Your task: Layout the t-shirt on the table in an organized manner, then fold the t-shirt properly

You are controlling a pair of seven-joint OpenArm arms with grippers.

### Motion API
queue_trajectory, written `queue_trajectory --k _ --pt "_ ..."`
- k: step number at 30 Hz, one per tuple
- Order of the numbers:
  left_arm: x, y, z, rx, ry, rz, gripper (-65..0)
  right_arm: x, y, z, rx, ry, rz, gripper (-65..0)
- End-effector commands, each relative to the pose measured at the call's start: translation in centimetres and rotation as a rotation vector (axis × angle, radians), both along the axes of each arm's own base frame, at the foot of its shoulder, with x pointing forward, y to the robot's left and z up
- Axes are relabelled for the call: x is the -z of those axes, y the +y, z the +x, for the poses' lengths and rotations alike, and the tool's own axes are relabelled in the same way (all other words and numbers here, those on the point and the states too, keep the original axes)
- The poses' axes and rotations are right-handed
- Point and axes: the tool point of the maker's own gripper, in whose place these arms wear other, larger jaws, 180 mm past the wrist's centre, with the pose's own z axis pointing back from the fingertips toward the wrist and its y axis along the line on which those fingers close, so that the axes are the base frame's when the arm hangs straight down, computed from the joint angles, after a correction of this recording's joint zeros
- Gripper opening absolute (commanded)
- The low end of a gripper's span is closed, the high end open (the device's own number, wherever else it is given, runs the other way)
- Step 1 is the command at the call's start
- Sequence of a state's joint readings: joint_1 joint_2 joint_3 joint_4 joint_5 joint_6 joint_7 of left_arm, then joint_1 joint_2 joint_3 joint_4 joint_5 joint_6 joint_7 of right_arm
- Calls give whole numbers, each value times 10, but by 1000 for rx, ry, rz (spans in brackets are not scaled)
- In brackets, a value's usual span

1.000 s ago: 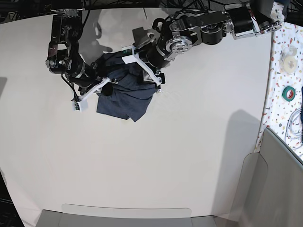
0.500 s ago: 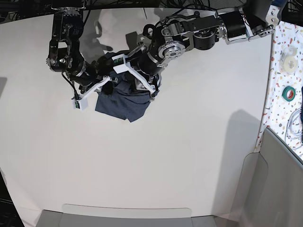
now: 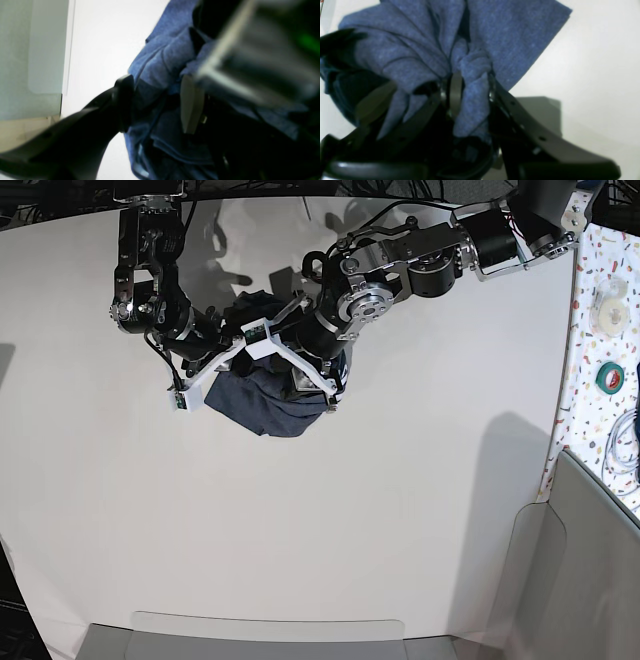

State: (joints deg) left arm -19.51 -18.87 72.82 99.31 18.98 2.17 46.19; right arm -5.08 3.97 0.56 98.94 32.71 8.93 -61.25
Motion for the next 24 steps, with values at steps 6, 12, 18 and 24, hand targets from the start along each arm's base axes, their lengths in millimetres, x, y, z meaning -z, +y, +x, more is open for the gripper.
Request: queue_trajectory --k 6,12,18,24 --pt "3 1 0 82 -166 106 -367 1 6 -9 -41 23 8 -650" --pt "40 3 -28 191 -164 243 -365 4 16 -16 -86 47 0 -650" --pt "39 3 -22 204 -180 259 -365 6 16 -19 -110 52 -14 -650" --pt "38 11 1 187 -212 304 -369 7 22 -23 -145 56 -21 -650"
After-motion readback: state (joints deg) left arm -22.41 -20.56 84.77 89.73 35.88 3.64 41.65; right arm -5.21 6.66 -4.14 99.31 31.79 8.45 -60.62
